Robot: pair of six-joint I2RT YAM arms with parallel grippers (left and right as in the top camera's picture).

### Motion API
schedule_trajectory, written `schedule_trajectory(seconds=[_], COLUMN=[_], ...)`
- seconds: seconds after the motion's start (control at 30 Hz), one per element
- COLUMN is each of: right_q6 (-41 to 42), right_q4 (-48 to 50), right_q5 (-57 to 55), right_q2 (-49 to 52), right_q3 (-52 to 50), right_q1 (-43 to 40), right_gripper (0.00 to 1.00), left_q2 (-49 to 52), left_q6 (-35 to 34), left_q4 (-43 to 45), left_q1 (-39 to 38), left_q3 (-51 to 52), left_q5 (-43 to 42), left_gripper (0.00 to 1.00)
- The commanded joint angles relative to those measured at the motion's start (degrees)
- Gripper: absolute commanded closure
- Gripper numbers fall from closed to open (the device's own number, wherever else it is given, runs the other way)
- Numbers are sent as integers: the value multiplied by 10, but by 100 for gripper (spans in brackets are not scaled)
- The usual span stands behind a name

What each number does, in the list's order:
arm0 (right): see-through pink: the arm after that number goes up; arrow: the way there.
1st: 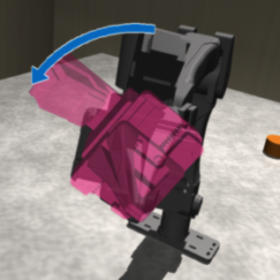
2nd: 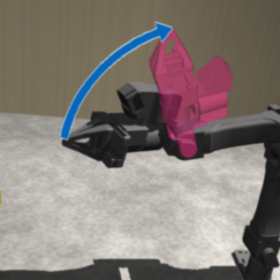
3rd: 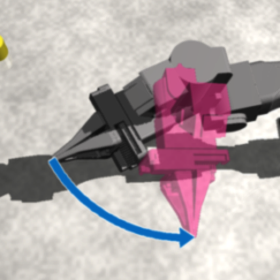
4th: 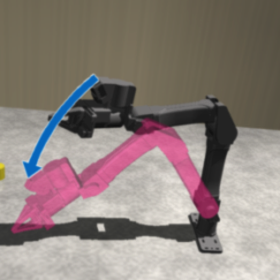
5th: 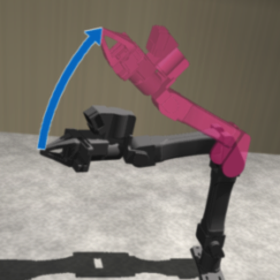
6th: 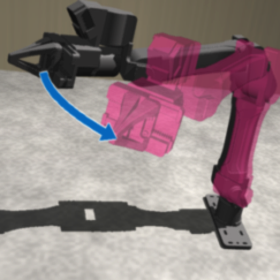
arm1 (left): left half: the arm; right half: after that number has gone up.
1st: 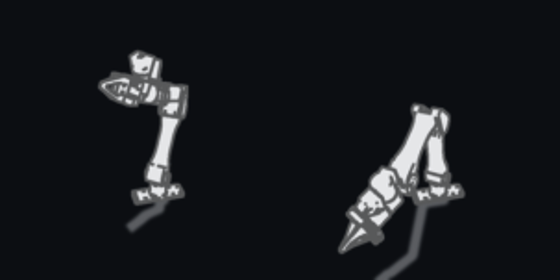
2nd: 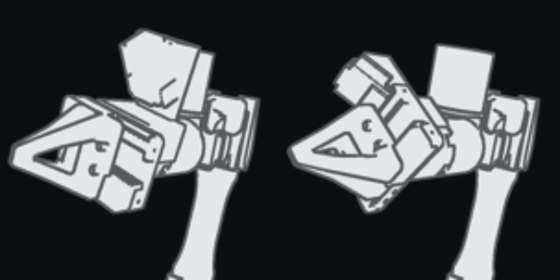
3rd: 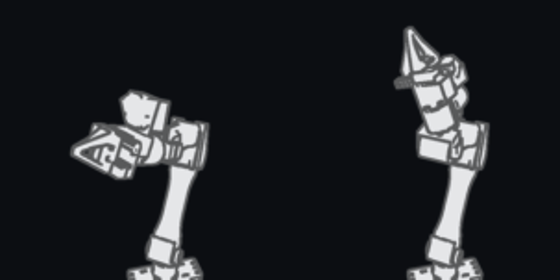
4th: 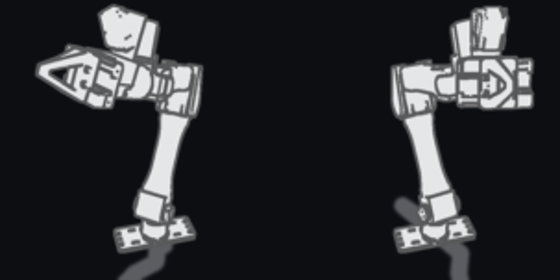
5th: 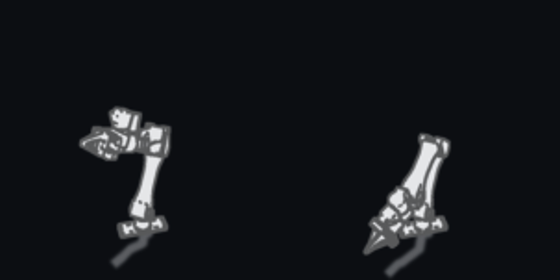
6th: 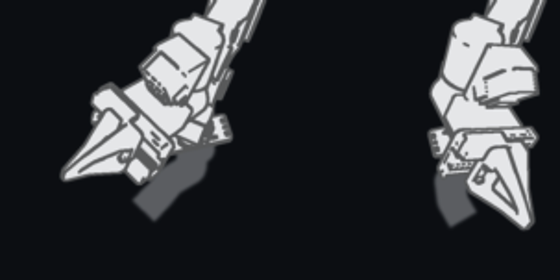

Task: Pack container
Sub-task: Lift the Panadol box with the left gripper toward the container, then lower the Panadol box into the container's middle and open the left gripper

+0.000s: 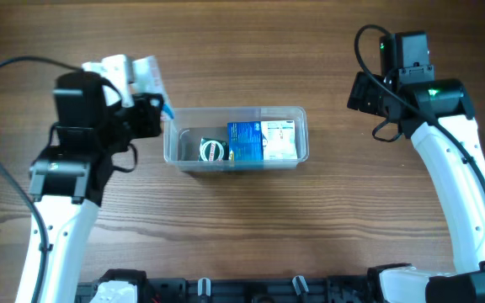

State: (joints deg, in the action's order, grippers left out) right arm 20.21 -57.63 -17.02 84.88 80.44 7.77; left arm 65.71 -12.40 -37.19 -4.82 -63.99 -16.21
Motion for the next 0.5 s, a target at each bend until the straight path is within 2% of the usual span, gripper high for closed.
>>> schedule_trajectory(seconds=[0.0,0.1,0.23,0.37,0.47], right_q6=[-7,-7,-7,-7,-7], right_q4=[1,1,1,1,1], right_q5=[-11,-11,-11,-11,-11], right_q2=[-2,-2,-2,-2,-2], right_q3=[1,1,1,1,1], right_q1=[0,0,0,0,0], right_gripper=[0,0,0,0,0], left_q2=[16,67,148,238,280], left_q6=[139,278,365,392,413], left_q4=[38,70,90,127,145], left_q1=[-108,-206,-261,-268,-269], left_q3=[-6,-6,-6,-6,-6], left_q5=[-26,-22,-22,46,52], left_gripper=[77,75,71,70,71])
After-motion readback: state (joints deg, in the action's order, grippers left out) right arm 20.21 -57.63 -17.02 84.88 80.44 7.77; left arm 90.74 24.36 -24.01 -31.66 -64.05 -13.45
